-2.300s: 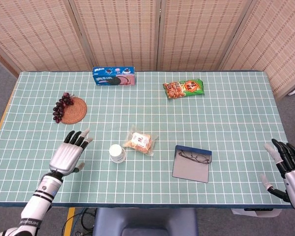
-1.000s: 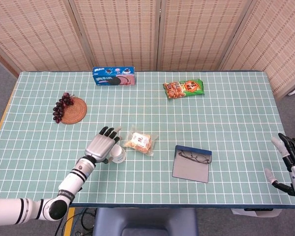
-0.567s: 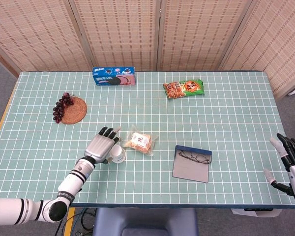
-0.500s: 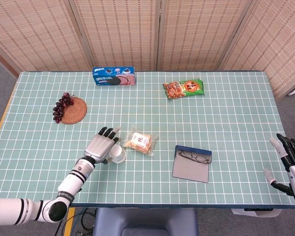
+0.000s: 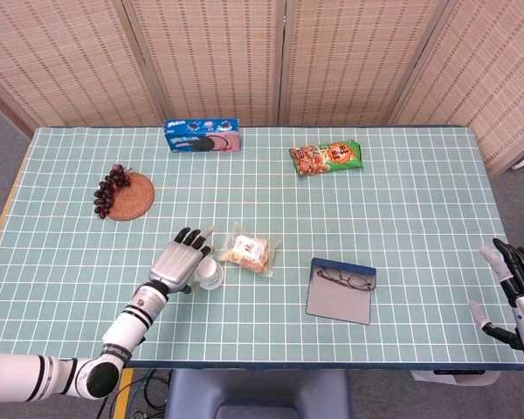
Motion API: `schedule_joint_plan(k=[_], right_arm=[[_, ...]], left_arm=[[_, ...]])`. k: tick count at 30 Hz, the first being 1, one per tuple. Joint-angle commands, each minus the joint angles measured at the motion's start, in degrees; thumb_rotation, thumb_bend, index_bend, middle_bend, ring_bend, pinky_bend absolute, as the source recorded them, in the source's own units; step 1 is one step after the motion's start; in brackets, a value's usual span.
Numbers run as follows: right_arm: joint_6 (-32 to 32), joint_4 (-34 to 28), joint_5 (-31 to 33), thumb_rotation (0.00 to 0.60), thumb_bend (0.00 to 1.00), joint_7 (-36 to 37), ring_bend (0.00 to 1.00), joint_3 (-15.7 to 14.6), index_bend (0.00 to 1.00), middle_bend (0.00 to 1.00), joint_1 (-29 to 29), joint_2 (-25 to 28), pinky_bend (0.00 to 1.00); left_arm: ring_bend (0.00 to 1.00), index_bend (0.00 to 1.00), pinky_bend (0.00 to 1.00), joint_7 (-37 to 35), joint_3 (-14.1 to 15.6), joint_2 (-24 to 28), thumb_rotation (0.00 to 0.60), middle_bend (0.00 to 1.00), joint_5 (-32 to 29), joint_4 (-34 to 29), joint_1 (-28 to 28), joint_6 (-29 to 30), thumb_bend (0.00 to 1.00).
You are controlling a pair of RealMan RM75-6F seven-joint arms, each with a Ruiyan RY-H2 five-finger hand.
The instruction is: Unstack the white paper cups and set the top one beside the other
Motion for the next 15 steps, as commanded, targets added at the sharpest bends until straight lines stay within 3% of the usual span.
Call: schedule_joint_plan(k=[1, 15], right_arm=[[-0.1, 0.0, 0.0, 0.6, 0.34, -0.1, 0.0, 0.0, 0.05, 0.0, 0.0, 0.0, 0.0], [-0.1, -0.1, 0.4, 0.6, 0.34, 0.1, 0.0, 0.1, 0.05, 0.0, 0.0, 0.1, 0.0]], left_arm=[[0.0, 0.3, 0.0, 0.0, 0.1, -0.1, 0.6, 0.0, 0.0, 0.2, -0.1, 0.1, 0.3], [0.0, 0.34, 0.0, -0.6, 0.2, -0.3, 0.6, 0.0, -0.5, 0.7, -0.8, -0.1, 0.3]])
